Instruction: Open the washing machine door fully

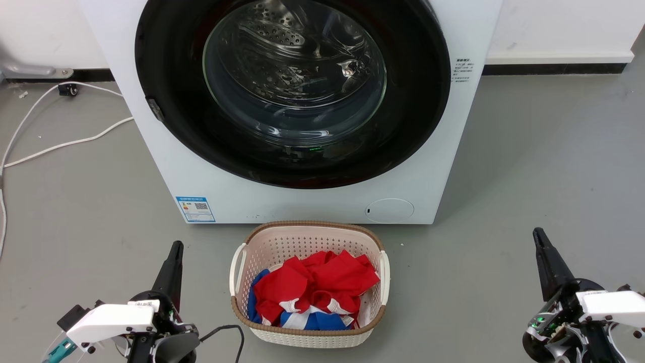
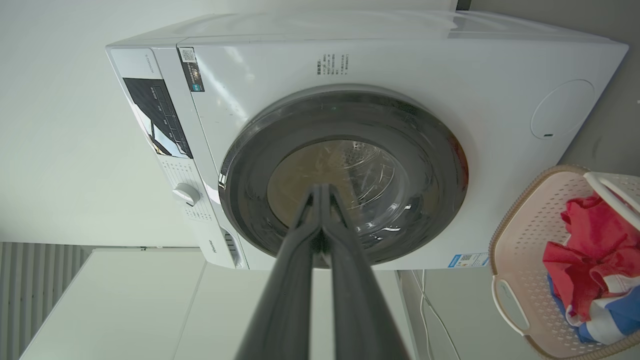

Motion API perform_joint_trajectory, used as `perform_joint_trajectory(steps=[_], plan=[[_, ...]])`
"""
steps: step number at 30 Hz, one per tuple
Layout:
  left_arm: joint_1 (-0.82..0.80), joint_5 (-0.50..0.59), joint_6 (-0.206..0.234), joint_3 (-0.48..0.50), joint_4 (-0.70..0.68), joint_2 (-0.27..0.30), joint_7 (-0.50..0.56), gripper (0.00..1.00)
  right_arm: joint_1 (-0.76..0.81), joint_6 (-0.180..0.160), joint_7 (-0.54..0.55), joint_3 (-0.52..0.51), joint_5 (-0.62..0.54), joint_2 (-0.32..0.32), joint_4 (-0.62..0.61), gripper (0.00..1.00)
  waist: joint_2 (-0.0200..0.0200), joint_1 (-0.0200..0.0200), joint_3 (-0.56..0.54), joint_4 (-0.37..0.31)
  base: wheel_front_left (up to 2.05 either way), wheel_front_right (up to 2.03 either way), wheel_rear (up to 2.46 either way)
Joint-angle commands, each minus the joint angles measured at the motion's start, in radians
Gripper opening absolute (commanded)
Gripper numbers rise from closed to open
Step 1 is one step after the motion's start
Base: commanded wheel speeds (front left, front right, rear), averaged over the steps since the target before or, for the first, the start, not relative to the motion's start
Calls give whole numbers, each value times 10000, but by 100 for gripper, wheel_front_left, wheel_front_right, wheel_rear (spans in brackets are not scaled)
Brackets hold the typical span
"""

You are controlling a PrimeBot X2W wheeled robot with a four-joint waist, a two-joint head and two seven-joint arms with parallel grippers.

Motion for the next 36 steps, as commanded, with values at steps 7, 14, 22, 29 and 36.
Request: perform_joint_trajectory(steps=[7, 14, 22, 29, 36], plan=[[-78, 41, -29, 40, 3, -18, 34, 0, -113, 29, 52, -26, -73, 40, 14, 0, 0, 0, 0, 0, 0, 0, 0], [-79, 48, -29, 49, 4, -23, 44, 0, -114, 29, 49, -38, -78, 49, 14, 0, 0, 0, 0, 0, 0, 0, 0], [145, 120, 2, -275, 62, -41, -201, 100, 237, -1, -182, 184, -85, 41, 11, 100, 0, 0, 6, -5, 0, 0, 0], [150, 402, 0, -647, -119, 10, -522, 100, 349, 1, -494, 450, -428, 33, -124, 100, 0, 0, 3, -10, 0, 0, 0], [161, 1599, -2, -824, -320, 104, -845, 100, 430, 3, -814, 600, -1497, 36, -293, 100, 0, 0, -20, -26, 0, 0, 0]])
